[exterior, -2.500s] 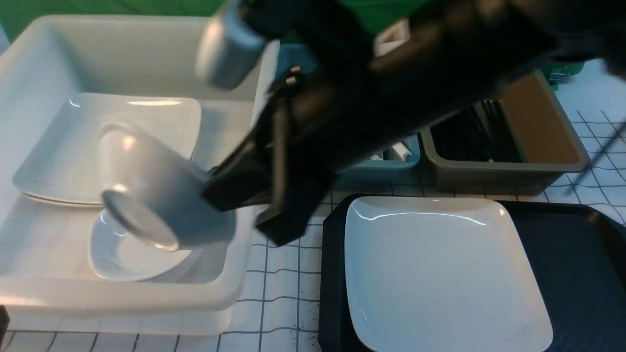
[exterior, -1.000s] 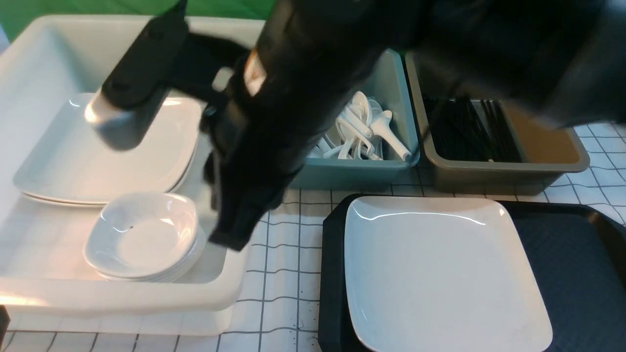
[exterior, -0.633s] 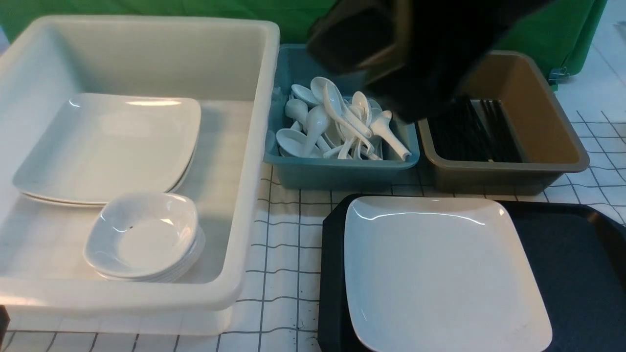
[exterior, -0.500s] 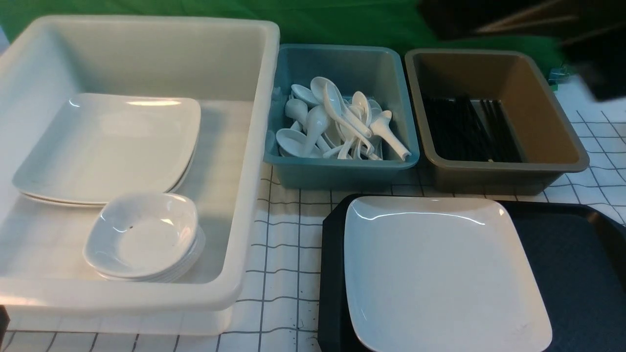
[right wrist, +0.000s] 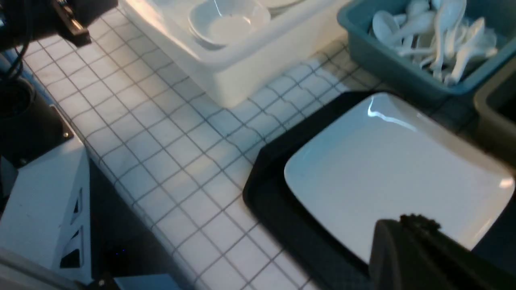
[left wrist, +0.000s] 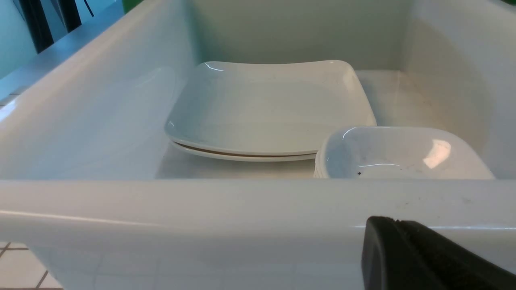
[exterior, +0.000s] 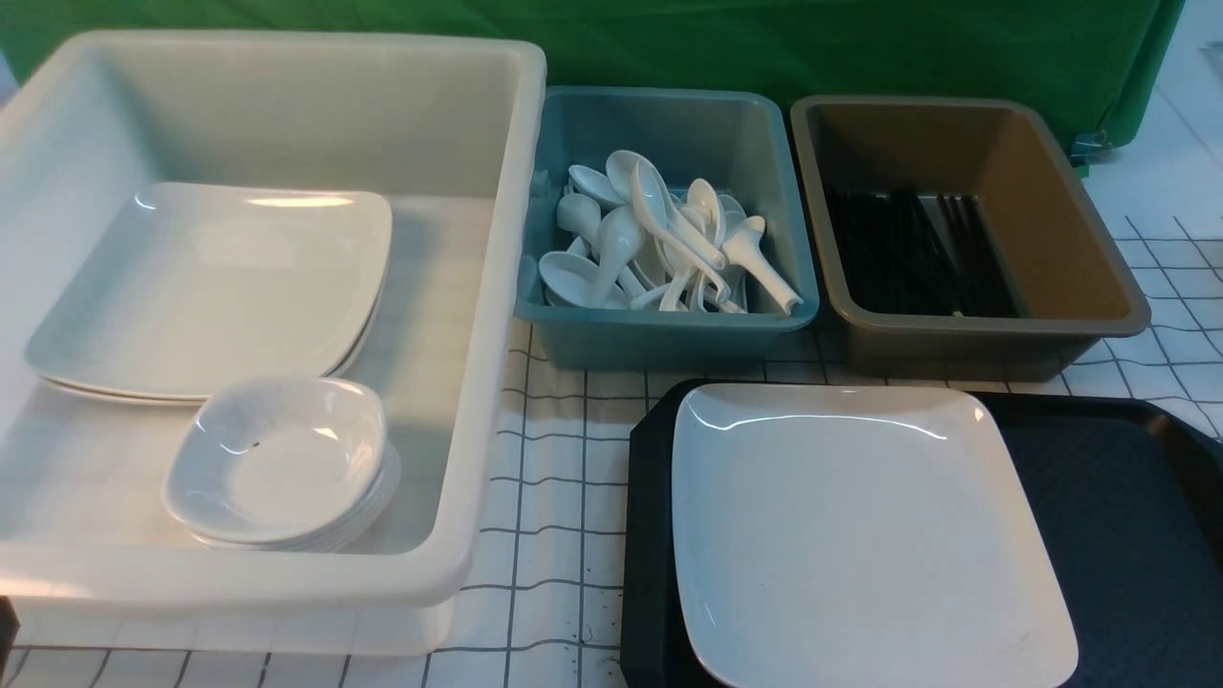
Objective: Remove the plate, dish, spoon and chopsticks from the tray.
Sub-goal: Use the right arm to grab a plate from the dinner plate
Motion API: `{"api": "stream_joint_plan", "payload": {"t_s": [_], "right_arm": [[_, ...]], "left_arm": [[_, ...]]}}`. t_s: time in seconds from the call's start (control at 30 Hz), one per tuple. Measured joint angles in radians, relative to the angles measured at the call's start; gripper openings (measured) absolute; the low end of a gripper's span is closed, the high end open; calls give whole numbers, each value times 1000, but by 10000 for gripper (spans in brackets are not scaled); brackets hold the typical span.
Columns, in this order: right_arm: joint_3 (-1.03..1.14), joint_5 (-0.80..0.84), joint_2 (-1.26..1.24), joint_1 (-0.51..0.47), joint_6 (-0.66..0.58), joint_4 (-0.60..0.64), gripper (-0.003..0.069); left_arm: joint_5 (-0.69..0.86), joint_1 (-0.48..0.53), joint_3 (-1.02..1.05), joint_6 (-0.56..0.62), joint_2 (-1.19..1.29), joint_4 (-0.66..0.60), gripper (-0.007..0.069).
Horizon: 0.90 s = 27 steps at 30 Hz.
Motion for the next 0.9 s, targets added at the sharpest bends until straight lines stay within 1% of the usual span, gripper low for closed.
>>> {"api": "stream_joint_plan", "payload": {"t_s": [0.07, 0.1, 0.13, 0.23, 0.27, 0.3, 0.33, 0.47, 0.53, 0.67, 0.9], "right_arm": [[41, 0, -37, 0, 33, 0, 32], [143, 0, -127, 0, 122, -2, 32], [160, 0, -134, 0, 143, -2, 32], [283, 0, -227, 0, 317, -39, 32], [327, 0, -247, 0, 358, -65, 30], [327, 0, -247, 0, 358, -65, 30], [385, 0, -259, 0, 423, -108, 30], [474, 0, -261, 0, 562, -236, 30], [498, 0, -261, 0, 622, -273, 30], [518, 0, -260, 0, 703, -326, 30], [518, -1, -157, 0, 738, -366, 30]], "left_arm": [[0, 0, 0, 0, 0, 0, 21], [0, 0, 0, 0, 0, 0, 21], [0, 0, 0, 0, 0, 0, 21], [-5, 0, 0, 0, 0, 14, 21], [-7, 0, 0, 0, 0, 27, 21], [-8, 0, 0, 0, 0, 27, 21], [-13, 0, 0, 0, 0, 51, 21], [-30, 0, 0, 0, 0, 79, 21], [-43, 0, 0, 0, 0, 79, 21], [-73, 0, 0, 1, 0, 81, 21], [-88, 0, 0, 1, 0, 82, 21]]}}
